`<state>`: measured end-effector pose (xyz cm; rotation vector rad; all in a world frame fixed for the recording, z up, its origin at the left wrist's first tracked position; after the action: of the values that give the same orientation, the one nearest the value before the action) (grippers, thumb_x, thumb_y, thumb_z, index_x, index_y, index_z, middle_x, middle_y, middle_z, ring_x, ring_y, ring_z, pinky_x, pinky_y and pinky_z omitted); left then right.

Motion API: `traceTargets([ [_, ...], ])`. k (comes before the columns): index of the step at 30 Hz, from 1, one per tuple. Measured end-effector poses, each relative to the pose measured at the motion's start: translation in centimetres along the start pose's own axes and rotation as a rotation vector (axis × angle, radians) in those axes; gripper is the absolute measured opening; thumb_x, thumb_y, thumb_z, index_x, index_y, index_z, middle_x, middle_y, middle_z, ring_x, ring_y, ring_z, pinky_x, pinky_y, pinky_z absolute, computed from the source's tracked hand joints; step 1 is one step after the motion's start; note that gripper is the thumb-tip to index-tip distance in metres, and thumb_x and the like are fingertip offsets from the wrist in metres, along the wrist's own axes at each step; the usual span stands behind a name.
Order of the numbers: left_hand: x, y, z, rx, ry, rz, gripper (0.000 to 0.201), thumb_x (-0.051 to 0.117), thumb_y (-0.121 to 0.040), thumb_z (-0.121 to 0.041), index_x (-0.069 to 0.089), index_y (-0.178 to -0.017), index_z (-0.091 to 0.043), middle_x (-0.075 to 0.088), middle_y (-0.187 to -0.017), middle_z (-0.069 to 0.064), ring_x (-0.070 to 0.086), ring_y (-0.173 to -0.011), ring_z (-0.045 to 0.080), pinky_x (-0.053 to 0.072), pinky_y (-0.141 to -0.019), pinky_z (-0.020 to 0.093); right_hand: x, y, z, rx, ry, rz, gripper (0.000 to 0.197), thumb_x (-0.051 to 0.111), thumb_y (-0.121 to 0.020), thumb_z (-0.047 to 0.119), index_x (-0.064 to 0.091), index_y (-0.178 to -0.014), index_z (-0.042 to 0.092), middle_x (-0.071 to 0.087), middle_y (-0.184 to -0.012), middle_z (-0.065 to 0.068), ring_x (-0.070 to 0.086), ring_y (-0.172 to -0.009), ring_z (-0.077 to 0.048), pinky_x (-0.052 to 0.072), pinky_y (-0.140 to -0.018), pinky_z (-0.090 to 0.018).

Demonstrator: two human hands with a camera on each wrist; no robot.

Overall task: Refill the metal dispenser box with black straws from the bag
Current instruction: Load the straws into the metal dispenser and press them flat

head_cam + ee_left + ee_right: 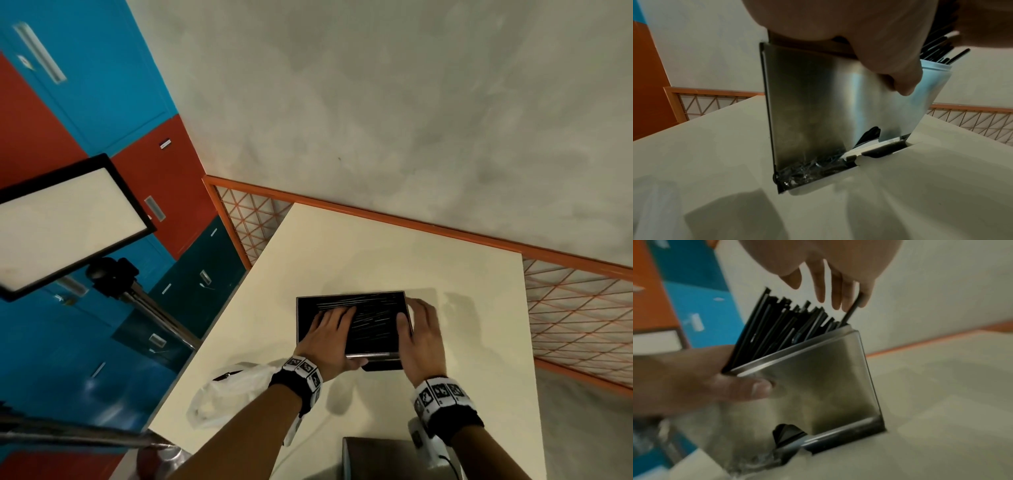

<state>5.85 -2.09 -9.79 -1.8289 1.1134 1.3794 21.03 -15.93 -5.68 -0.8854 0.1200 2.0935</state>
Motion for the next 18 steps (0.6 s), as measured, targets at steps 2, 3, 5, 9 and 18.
traceTargets([
  [2,0.3,0.1,0.0,-0.002,0.009,-0.001,0.106,0.059,-0.074,-0.074,0.015,-0.156,-0.023,0.031,-0.148,-0.003,0.034,-0.137,0.021,0.024,-0.122,0.044,-0.1,0.4,0.0,0.088,-0.107,0.021,0.047,0.042,-0.1,0.039,0.043,-0.14,0.014,0.039,-0.141,-0.001,0.046,-0.12,-0.015,0.036,-0.098,-0.026],
  [3,0.4,0.2,0.0,0.002,0.007,-0.007,0.106,0.06,-0.073,-0.074,0.016,-0.156,-0.024,0.032,-0.146,-0.003,0.035,-0.136,0.021,0.026,-0.121,0.044,0.2,0.7,0.5,0.062,-0.131,0.049,0.053,0.041,-0.099,0.045,0.04,-0.142,0.015,0.037,-0.142,0.001,0.044,-0.119,-0.01,0.036,-0.098,-0.025],
  [5,0.4,0.3,0.0,0.011,0.006,-0.026,0.104,0.06,-0.073,-0.073,0.02,-0.155,-0.023,0.034,-0.145,-0.002,0.038,-0.134,0.022,0.03,-0.119,0.044,1.3,1.4,1.2,-0.02,-0.114,0.138,0.059,0.037,-0.097,0.053,0.038,-0.143,0.016,0.034,-0.144,0.004,0.04,-0.122,-0.005,0.035,-0.102,-0.023],
  [9,0.4,0.5,-0.1,0.019,0.015,-0.057,0.101,0.06,-0.073,-0.071,0.024,-0.154,-0.024,0.031,-0.149,0.0,0.036,-0.137,0.024,0.03,-0.119,0.043,2.9,1.6,1.0,0.023,-0.043,0.194,0.059,0.032,-0.097,0.055,0.046,-0.137,0.014,0.038,-0.143,0.003,0.046,-0.126,-0.013,0.037,-0.102,-0.025],
  [18,0.2,0.6,-0.4,0.006,-0.014,0.017,0.094,0.06,-0.078,-0.07,0.026,-0.153,-0.025,0.04,-0.144,-0.006,0.039,-0.131,0.018,0.025,-0.12,0.041,1.8,-1.4,2.3,0.076,0.179,0.225,0.035,0.051,-0.096,0.019,0.056,-0.125,0.0,0.045,-0.14,-0.01,0.05,-0.124,-0.027,0.04,-0.106,-0.031],
])
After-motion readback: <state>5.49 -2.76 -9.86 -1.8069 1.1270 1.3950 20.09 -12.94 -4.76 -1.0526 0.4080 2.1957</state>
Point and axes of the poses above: each hand's wrist, its own y-axis away from the middle knuckle, its own x-axis out of the palm, z = x × y, the point moved 1 cm from there along -y, towards the middle knuckle
